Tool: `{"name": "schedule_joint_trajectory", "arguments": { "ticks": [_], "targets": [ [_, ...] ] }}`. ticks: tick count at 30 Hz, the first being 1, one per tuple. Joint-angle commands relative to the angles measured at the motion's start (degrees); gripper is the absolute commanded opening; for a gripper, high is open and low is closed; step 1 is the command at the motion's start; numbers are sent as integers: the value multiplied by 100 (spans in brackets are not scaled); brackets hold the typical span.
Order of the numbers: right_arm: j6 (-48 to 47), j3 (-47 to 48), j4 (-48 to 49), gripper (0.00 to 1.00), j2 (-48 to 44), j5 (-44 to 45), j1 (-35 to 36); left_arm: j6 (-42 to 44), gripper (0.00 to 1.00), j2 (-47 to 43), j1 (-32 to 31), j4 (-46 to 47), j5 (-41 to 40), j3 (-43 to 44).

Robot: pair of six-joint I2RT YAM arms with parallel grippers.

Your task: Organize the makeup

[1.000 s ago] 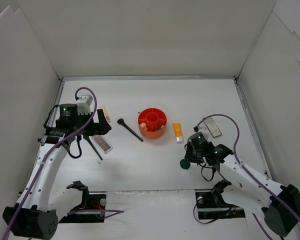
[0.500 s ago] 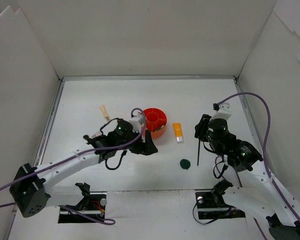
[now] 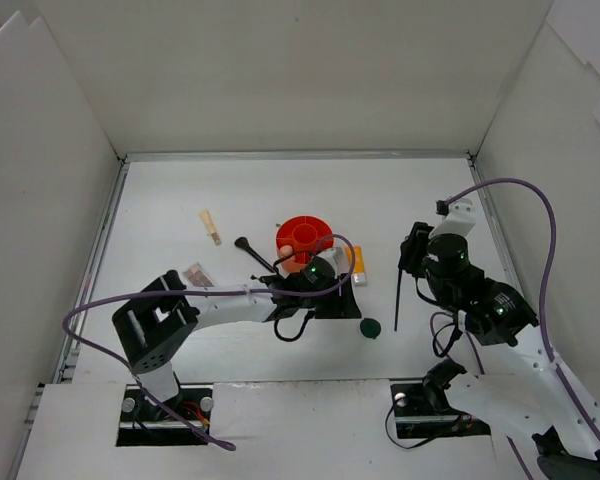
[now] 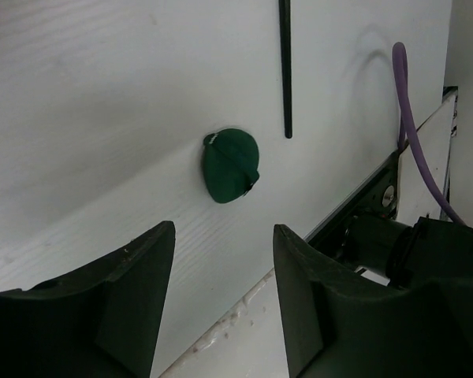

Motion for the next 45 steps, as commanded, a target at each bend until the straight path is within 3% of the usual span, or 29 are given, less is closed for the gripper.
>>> {"name": "schedule_joint_trajectory", "arguments": {
  "ticks": [1,8,26,33,37,45],
  "targets": [
    [-155,258,186,38,-140,322,-110,-442,47,216,-162,439,-29,545],
    [-251,214,186,40,-439,296,-180,-1215,42,613,-214,526,33,353],
    [-269,-67,186,42,-834,357,-206,-1620,32,1439,-320,948,244,432],
    [-234,-138,186,42,-861,331,-198,-1682,16,1509,-320,1150,165,388],
    [-225,-181,186,42,-869,375,-207,-1682,0,1457,-320,1220,138,327],
    [-146,-208,178,42,-913,348,-198,-1130,0,579,-320,1064,-230,107]
  ]
}}
